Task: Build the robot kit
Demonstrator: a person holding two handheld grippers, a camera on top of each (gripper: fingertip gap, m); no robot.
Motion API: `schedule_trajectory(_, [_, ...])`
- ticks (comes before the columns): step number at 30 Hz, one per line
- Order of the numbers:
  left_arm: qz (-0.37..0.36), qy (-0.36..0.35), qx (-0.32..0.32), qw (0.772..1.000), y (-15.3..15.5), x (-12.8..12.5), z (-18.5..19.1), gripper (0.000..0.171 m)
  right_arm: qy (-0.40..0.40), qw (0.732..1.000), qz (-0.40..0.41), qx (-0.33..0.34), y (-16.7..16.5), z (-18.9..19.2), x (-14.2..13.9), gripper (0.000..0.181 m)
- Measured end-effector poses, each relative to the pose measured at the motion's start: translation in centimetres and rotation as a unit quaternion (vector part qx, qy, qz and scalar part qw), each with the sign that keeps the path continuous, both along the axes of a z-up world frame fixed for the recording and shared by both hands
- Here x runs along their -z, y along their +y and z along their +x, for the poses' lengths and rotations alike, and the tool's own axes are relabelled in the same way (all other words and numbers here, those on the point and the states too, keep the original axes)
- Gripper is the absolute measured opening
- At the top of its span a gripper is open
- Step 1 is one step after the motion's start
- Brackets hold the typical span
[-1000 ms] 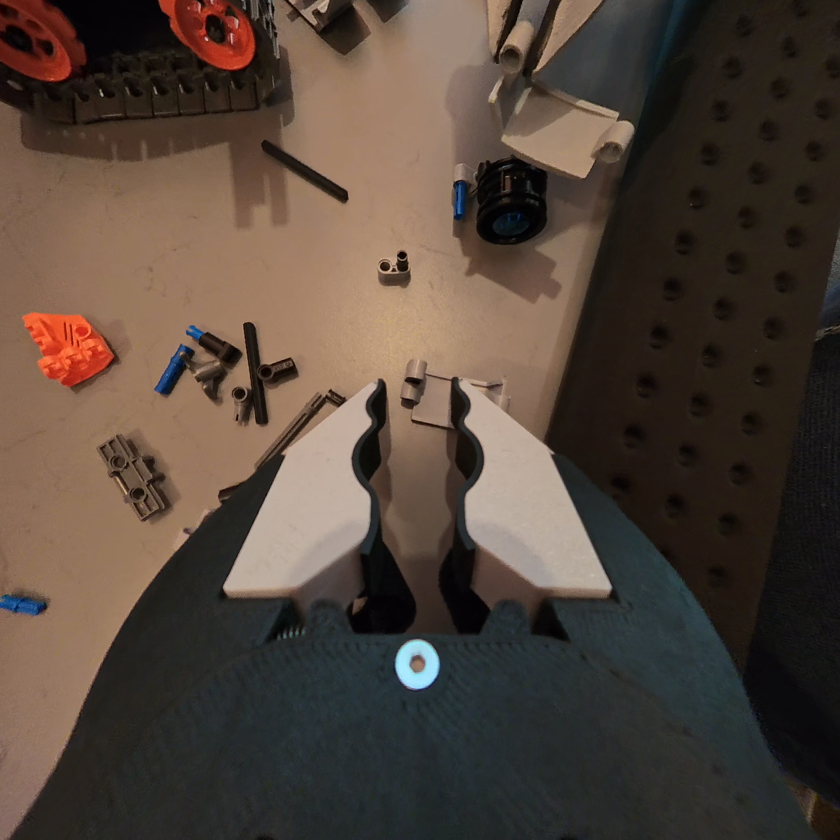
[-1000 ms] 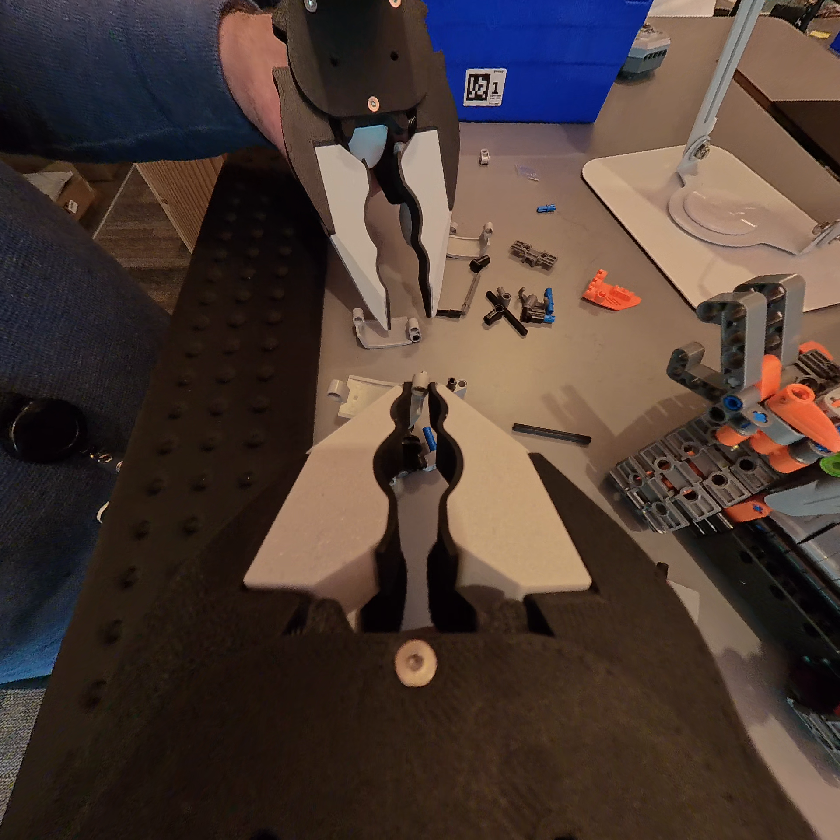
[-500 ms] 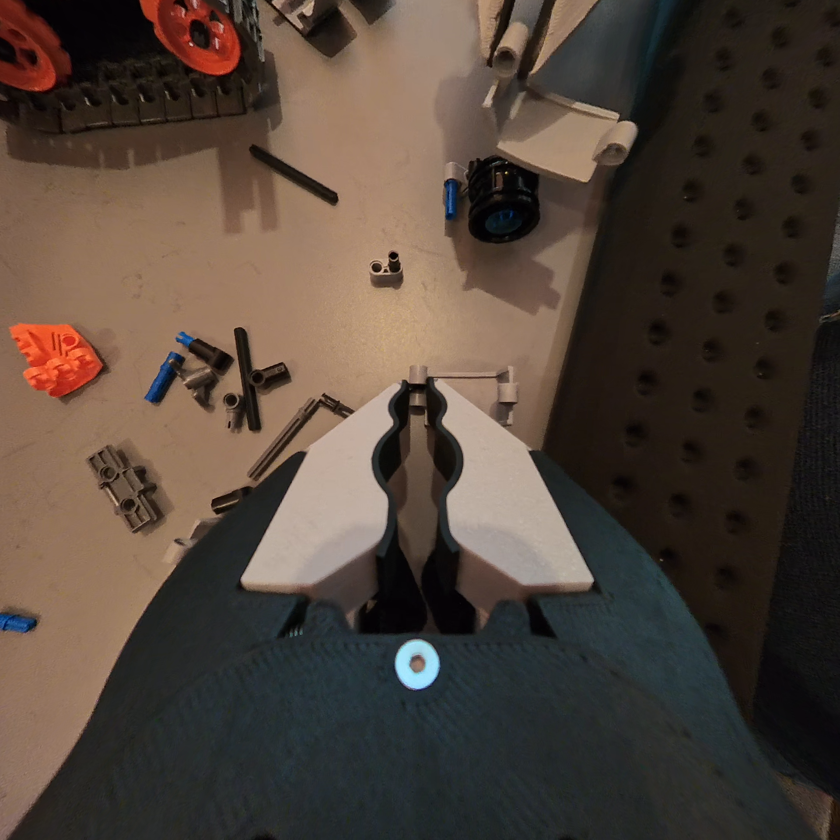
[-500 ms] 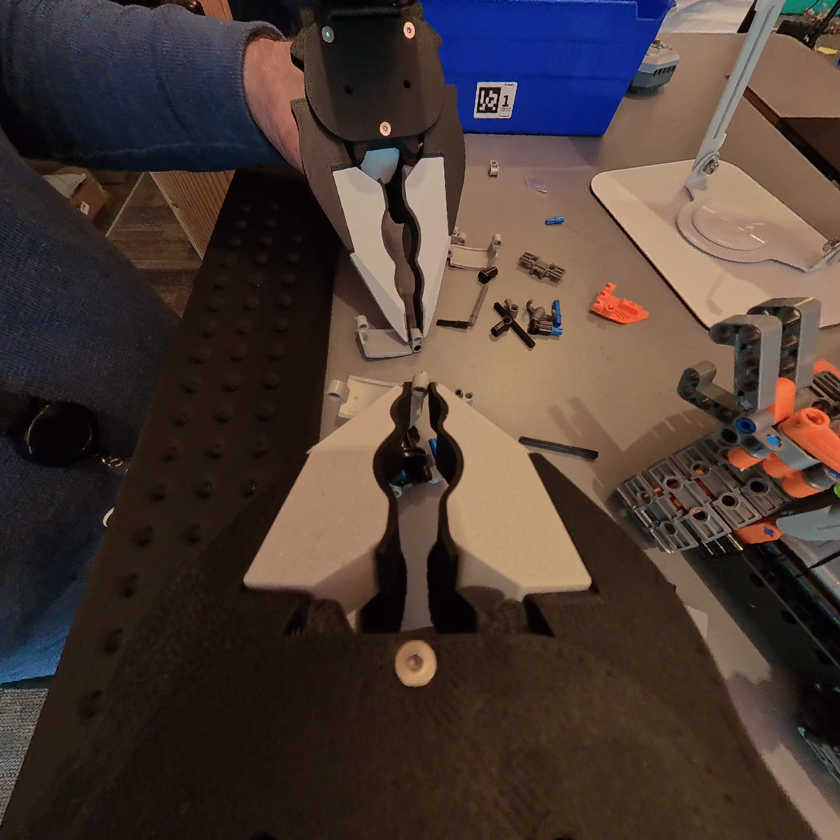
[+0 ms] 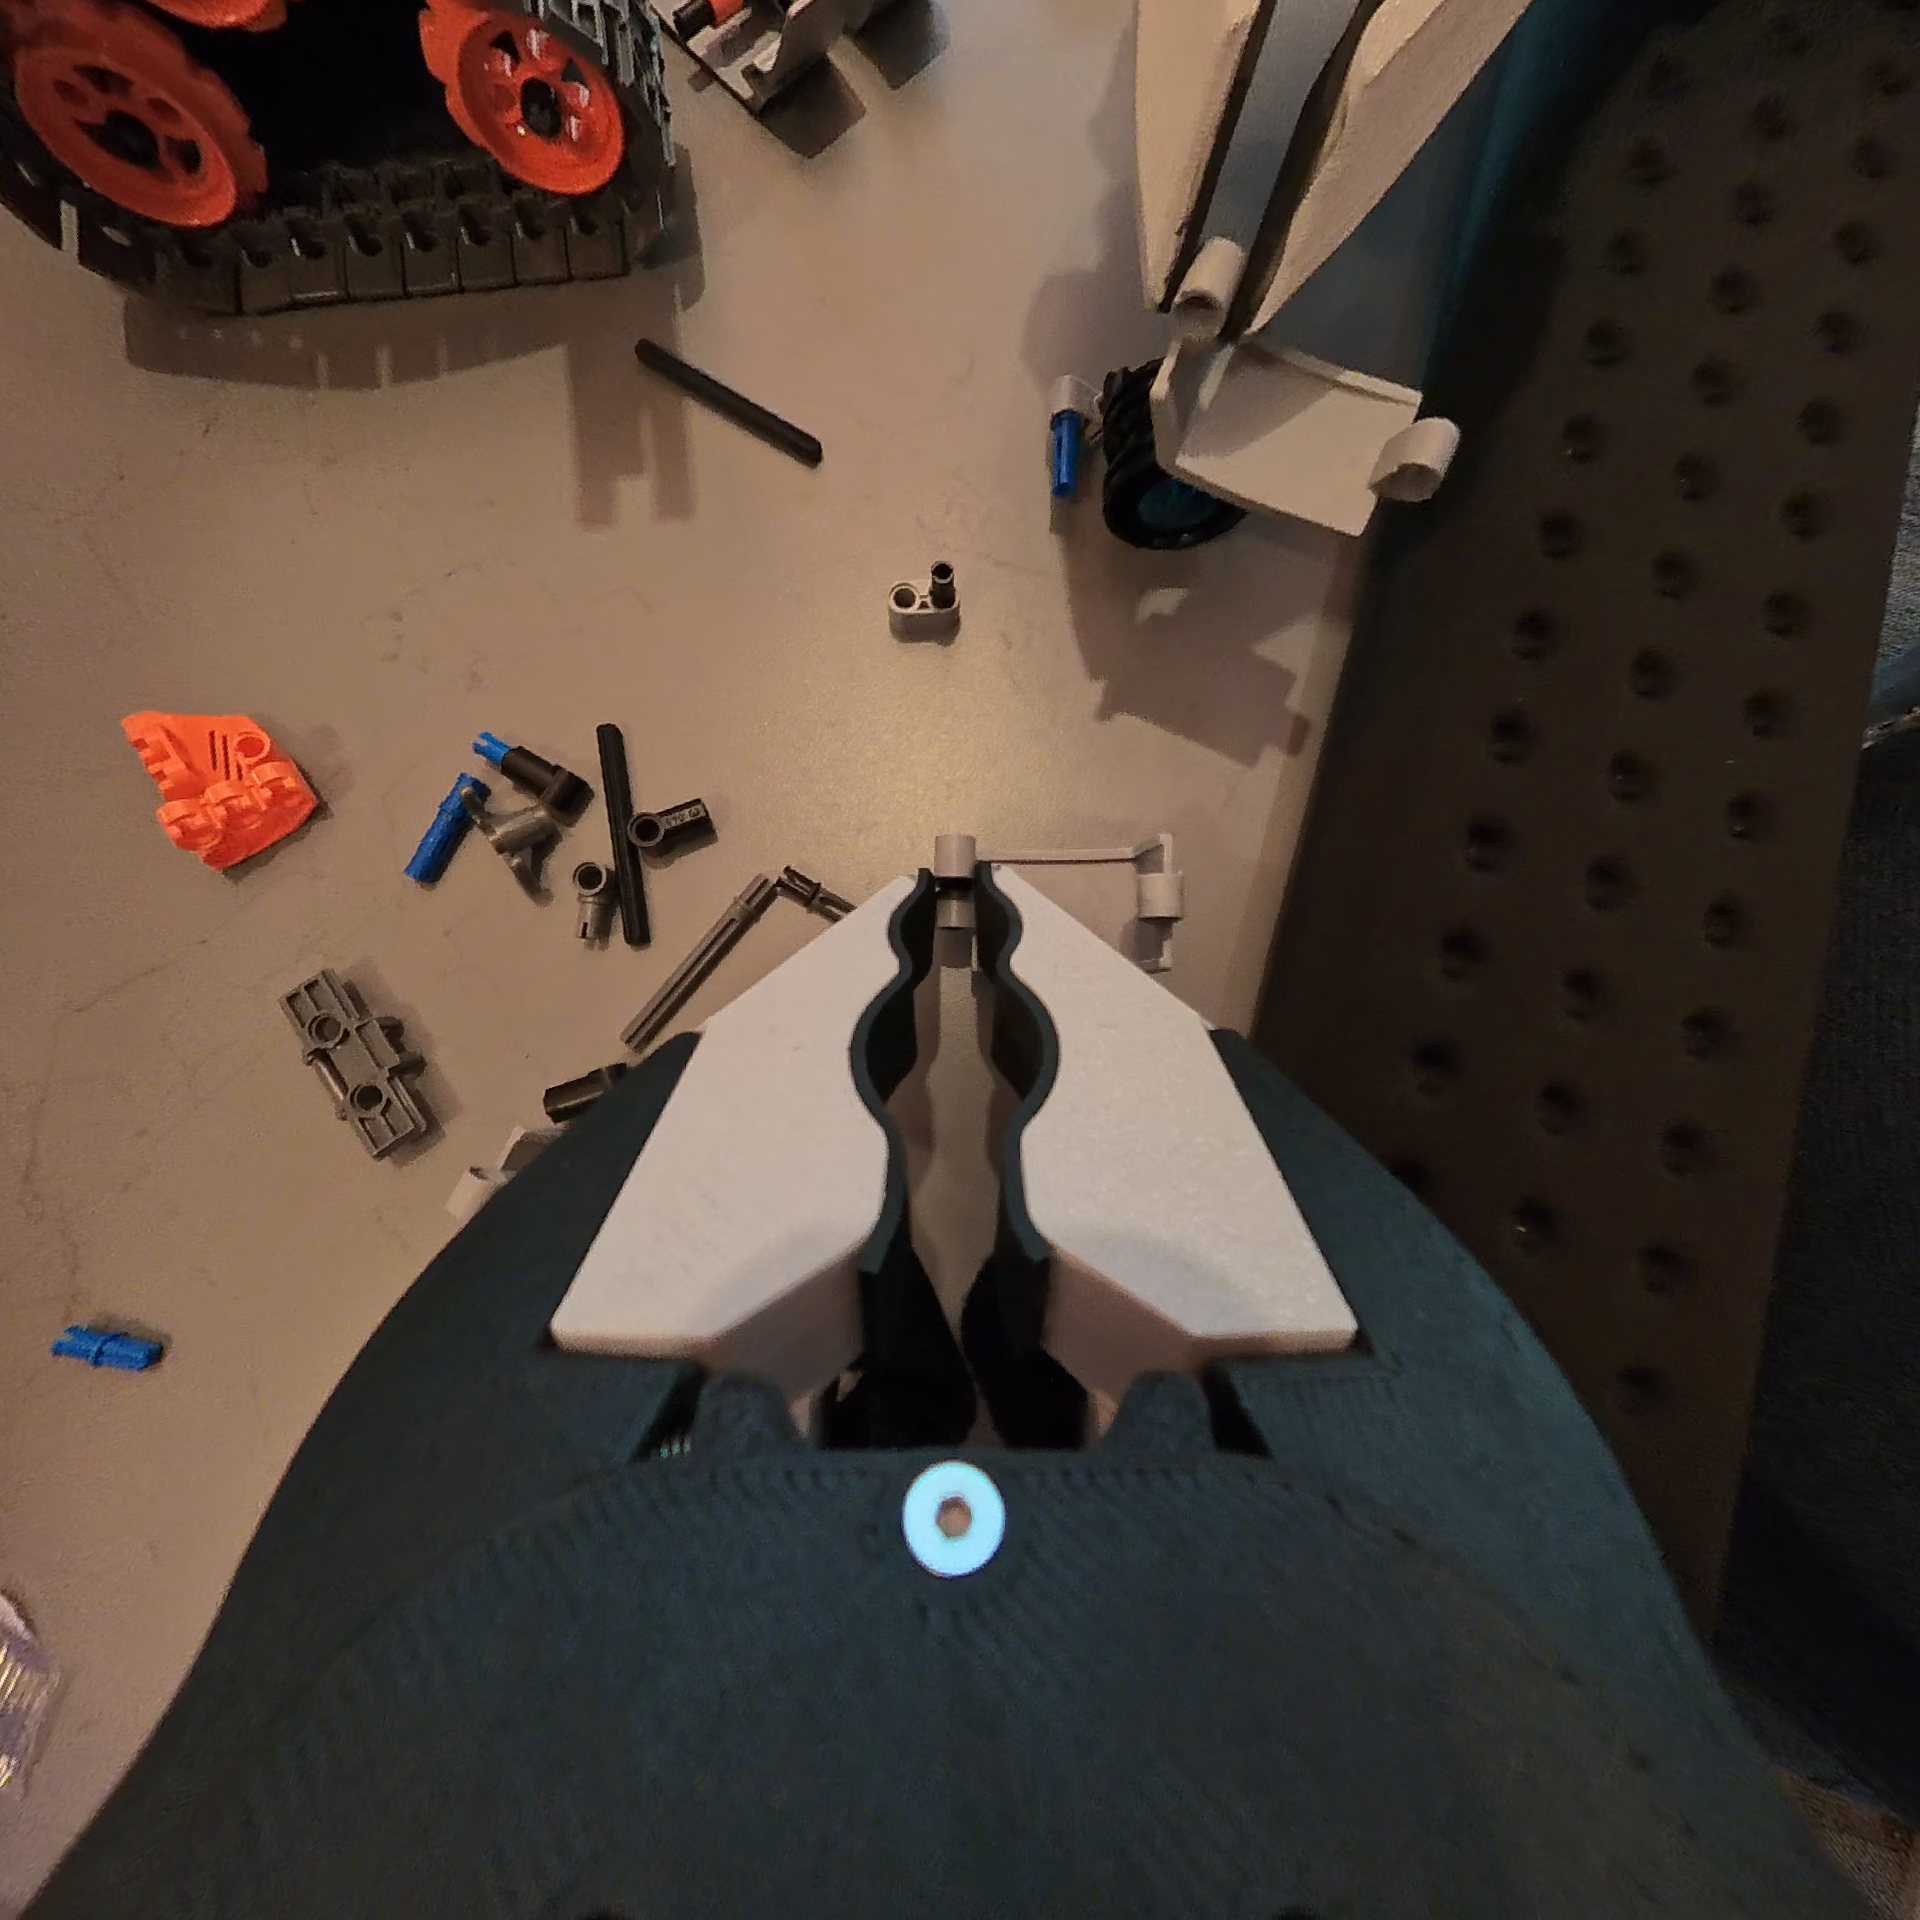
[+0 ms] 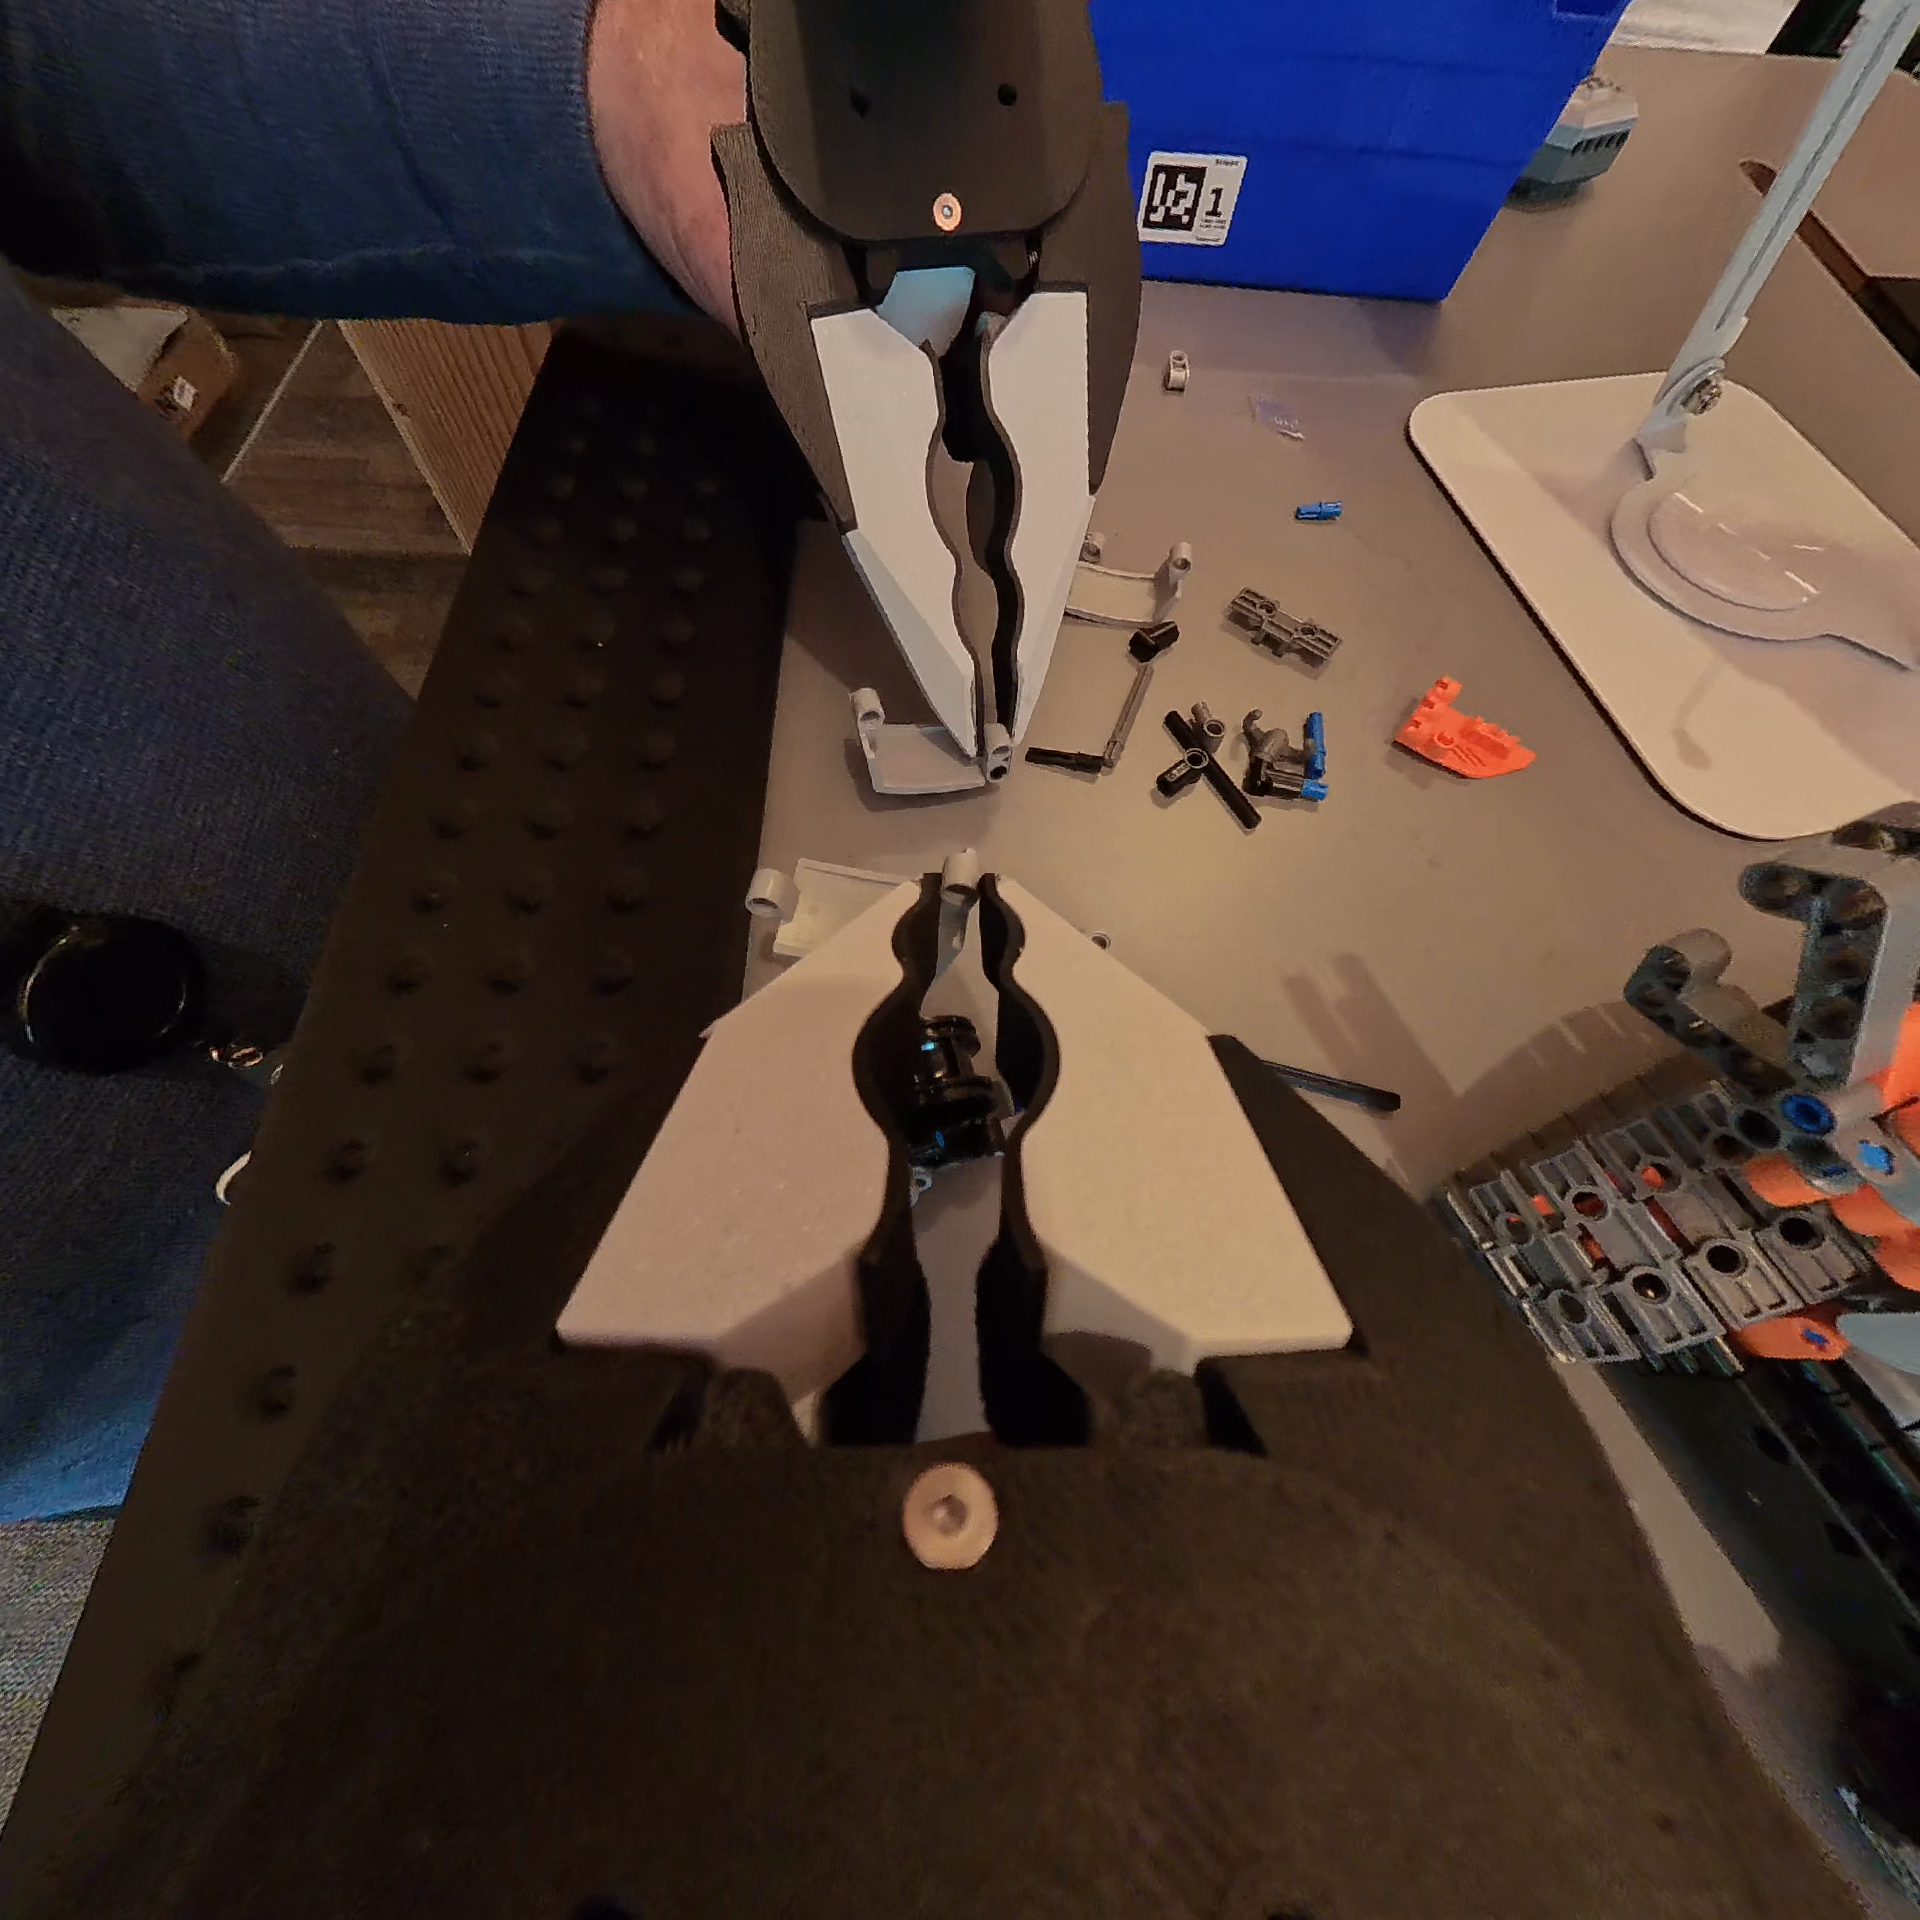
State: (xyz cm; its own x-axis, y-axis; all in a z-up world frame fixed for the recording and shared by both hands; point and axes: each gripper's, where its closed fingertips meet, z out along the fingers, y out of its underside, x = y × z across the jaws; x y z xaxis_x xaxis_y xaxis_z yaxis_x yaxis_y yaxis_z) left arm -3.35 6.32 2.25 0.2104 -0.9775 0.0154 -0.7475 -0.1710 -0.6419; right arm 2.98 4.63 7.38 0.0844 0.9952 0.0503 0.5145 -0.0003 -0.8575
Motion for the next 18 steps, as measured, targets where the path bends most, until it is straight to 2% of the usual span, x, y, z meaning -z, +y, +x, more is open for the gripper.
schedule_trajectory(18, [0.005,-0.051,-0.001,0.999,0.4,-1.7,0.0,0.005,-0.118,0.992,0.035,-0.027,-0.8,-2.0,3.6,0.007])
